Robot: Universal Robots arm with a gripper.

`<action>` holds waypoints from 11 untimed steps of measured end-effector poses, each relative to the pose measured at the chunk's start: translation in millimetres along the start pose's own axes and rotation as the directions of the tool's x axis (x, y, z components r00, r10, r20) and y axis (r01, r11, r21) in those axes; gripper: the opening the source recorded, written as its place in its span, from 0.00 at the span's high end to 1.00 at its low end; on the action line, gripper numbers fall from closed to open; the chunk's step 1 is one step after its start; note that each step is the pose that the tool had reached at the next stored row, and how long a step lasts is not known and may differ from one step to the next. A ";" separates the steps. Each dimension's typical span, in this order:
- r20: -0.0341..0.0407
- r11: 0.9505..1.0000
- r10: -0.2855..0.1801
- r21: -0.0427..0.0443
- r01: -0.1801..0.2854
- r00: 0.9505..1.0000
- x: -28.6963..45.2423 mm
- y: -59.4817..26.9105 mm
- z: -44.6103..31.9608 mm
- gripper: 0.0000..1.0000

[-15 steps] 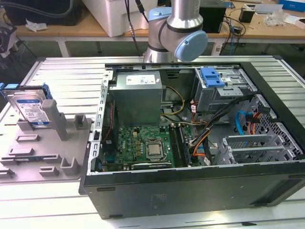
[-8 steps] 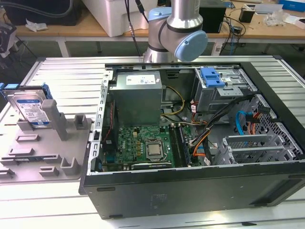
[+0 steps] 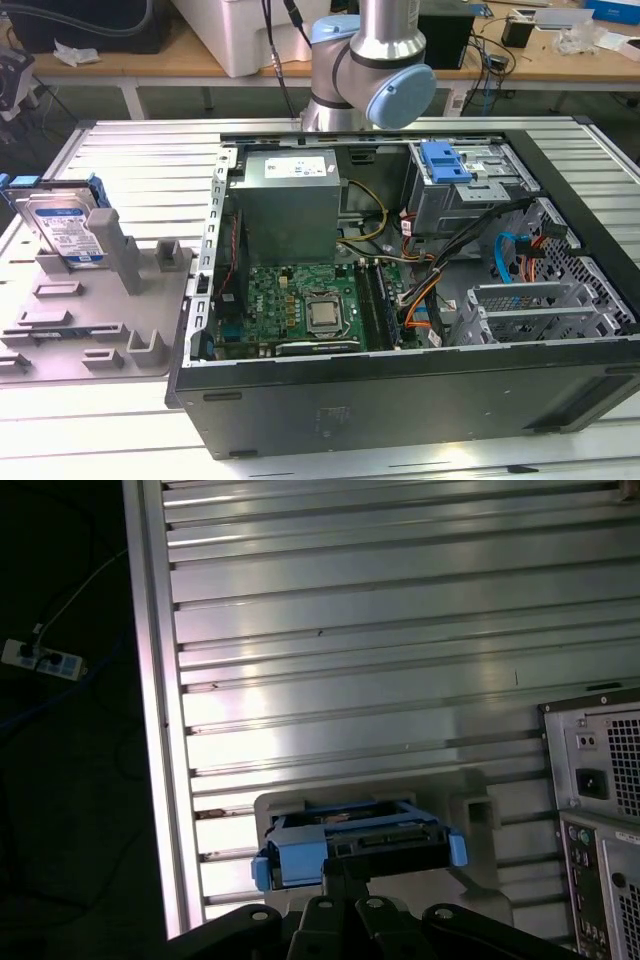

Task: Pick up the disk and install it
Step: 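Pick up the disk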

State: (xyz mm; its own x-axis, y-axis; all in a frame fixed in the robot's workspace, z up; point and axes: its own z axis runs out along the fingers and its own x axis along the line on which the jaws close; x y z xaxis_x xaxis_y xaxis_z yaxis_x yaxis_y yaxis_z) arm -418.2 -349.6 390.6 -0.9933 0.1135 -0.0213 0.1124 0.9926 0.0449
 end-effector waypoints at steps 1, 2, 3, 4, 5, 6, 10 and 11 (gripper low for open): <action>-0.006 1.000 0.000 0.001 0.000 1.000 -0.5 -0.1 0.7 0.89; -0.019 1.000 0.001 0.002 -0.001 1.000 -1.6 -0.1 1.7 0.89; -0.029 1.000 0.001 0.003 -0.001 1.000 -2.4 -0.1 2.2 0.89; -0.037 1.000 0.001 0.004 -0.001 0.999 -2.9 0.0 2.4 0.89; -0.043 1.000 0.002 0.005 -0.002 0.999 -3.1 0.0 2.5 0.89; -0.050 1.000 0.002 0.006 -0.002 0.999 -3.3 0.1 2.6 0.89; -0.057 1.000 0.002 0.007 -0.002 0.998 -3.4 0.1 2.6 0.89; -0.057 1.000 0.002 0.007 -0.002 0.998 -3.5 0.1 2.5 0.89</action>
State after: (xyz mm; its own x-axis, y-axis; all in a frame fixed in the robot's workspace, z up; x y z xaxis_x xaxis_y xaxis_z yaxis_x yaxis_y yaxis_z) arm -414.7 -349.8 388.1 -0.9929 0.1133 0.0363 0.1147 0.9927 0.0378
